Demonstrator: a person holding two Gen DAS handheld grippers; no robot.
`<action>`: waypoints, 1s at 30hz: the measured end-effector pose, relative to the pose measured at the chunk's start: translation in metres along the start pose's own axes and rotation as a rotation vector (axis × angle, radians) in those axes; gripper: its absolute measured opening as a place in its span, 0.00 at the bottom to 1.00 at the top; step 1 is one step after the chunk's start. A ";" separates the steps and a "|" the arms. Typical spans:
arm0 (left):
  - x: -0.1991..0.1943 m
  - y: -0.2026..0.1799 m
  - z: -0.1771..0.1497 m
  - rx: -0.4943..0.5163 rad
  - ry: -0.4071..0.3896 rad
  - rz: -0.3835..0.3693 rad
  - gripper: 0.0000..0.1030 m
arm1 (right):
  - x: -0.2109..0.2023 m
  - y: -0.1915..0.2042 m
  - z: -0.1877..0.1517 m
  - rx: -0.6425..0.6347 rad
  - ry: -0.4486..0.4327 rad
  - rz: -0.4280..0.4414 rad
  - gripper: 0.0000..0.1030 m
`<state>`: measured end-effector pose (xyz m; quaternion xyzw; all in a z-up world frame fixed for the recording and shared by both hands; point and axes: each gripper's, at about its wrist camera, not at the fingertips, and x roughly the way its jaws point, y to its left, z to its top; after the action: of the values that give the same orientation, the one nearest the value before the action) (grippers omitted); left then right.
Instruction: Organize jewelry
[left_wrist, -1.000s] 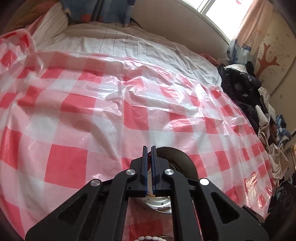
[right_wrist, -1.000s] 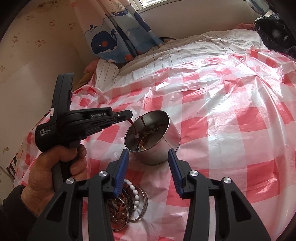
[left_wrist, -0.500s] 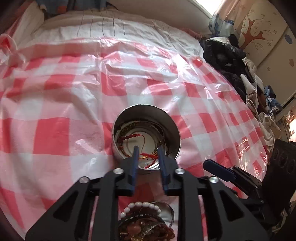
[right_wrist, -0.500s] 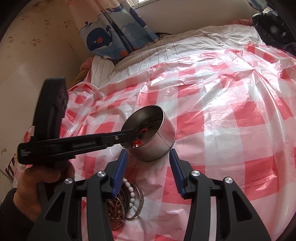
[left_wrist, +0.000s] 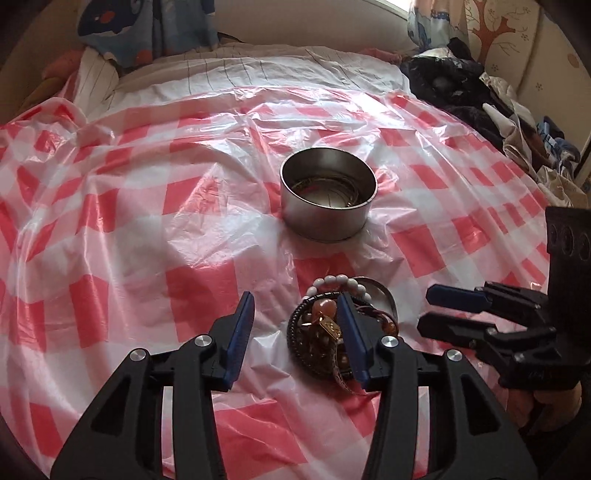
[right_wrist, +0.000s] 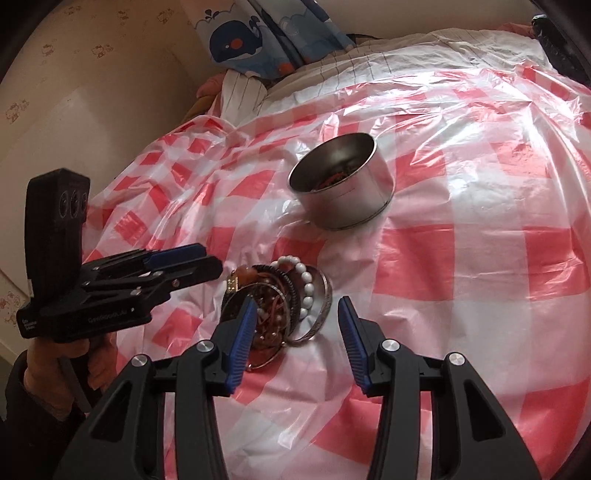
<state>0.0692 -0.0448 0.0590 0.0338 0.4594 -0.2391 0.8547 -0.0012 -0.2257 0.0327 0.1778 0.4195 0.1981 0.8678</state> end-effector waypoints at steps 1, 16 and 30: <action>-0.001 0.005 0.001 -0.027 -0.003 -0.013 0.43 | 0.001 0.007 0.000 -0.032 -0.007 -0.003 0.45; 0.020 -0.046 -0.030 0.293 0.157 0.050 0.06 | 0.005 -0.015 0.006 0.029 -0.018 -0.110 0.46; -0.025 0.015 -0.003 0.021 -0.002 -0.052 0.03 | 0.011 -0.007 0.003 0.000 -0.006 -0.081 0.46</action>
<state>0.0615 -0.0214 0.0748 0.0307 0.4566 -0.2661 0.8484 0.0092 -0.2270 0.0239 0.1612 0.4239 0.1625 0.8763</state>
